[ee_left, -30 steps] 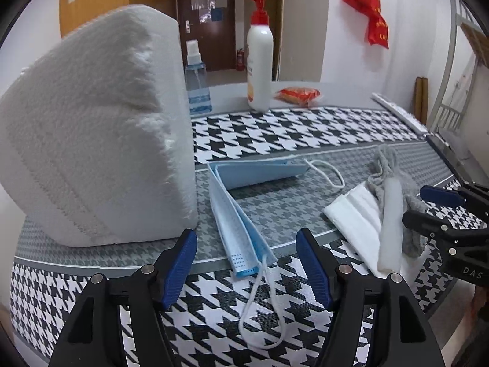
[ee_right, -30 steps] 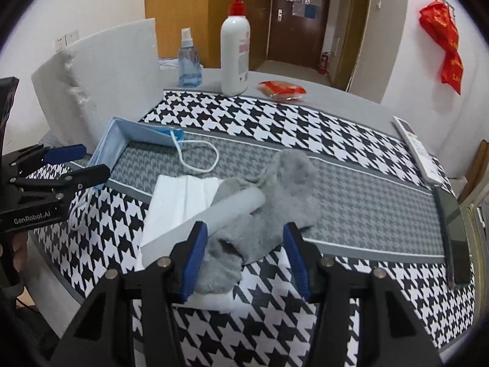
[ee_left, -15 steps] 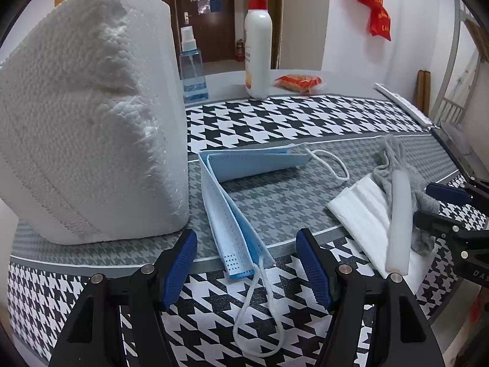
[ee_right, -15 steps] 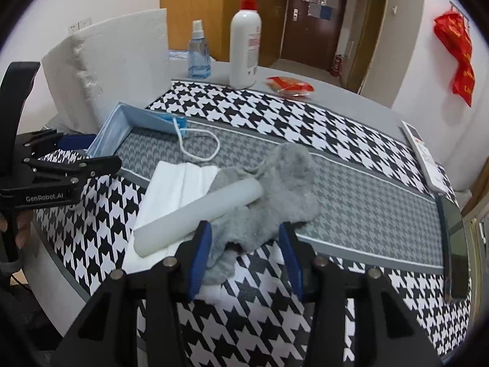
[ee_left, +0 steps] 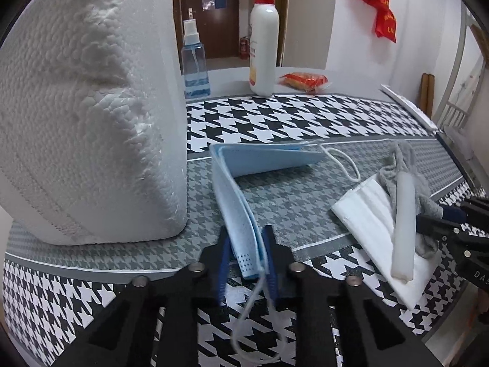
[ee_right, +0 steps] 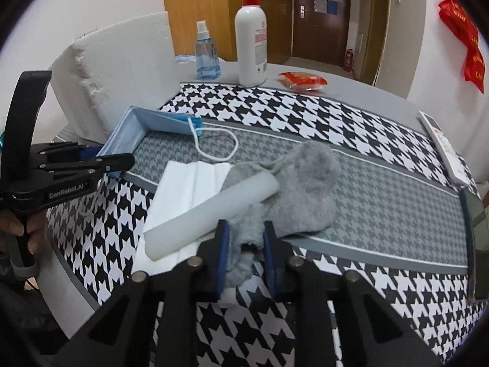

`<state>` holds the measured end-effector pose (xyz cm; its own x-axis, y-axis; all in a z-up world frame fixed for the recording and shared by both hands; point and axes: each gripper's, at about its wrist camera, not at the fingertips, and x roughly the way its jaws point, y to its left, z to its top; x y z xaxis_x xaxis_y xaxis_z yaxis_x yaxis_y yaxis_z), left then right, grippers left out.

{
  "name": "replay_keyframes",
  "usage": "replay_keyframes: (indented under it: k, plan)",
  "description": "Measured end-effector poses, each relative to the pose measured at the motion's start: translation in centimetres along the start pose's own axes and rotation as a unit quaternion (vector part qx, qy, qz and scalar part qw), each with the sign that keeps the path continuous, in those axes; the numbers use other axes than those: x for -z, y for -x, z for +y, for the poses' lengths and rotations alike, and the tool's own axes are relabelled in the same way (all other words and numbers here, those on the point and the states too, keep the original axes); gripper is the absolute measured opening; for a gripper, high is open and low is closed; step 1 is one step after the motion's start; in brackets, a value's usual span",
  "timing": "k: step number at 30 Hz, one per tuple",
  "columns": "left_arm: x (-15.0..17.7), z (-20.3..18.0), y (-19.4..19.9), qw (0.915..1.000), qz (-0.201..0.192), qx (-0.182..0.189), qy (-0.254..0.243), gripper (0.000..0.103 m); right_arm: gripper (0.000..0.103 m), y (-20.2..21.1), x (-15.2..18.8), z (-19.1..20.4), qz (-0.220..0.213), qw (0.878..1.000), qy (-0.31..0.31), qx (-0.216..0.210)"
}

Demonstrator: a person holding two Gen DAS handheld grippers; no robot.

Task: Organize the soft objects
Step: 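Lift the mask and sock and carry both toward the white foam box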

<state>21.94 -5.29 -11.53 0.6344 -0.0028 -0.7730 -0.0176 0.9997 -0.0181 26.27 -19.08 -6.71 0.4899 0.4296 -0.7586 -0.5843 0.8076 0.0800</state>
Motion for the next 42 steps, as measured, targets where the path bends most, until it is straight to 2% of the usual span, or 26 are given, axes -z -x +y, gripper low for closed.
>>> replay_keyframes:
  k: [3,8,15,24,35,42]
  plan:
    - [0.0,0.0,0.3,1.0000,-0.008,0.005,-0.002,0.010,0.021,0.6,0.2,-0.5,-0.003,1.000,-0.020,-0.015]
    - [0.0,-0.3,1.6,0.9995,-0.026,0.016,-0.008,0.010,0.017,1.8,0.0,-1.3,-0.024,0.997,-0.057,-0.051]
    - [-0.2,-0.2,3.0,0.9985,-0.048,0.023,-0.010,0.010,0.012,3.1,-0.3,-0.8,-0.045,0.994,-0.077,-0.061]
    - [-0.7,0.0,4.9,0.9963,-0.079,0.030,-0.012,0.005,0.010,5.2,-1.4,-0.7,-0.081,0.991,-0.091,-0.050]
    - [-2.3,0.9,9.0,0.9888,-0.148,0.014,-0.011,0.005,0.011,8.5,-3.1,-0.2,-0.128,0.988,-0.082,-0.034]
    - [-2.5,1.1,10.6,0.9849,-0.172,0.016,-0.007,0.005,0.011,9.9,-3.6,0.1,-0.153,0.984,-0.085,-0.034]
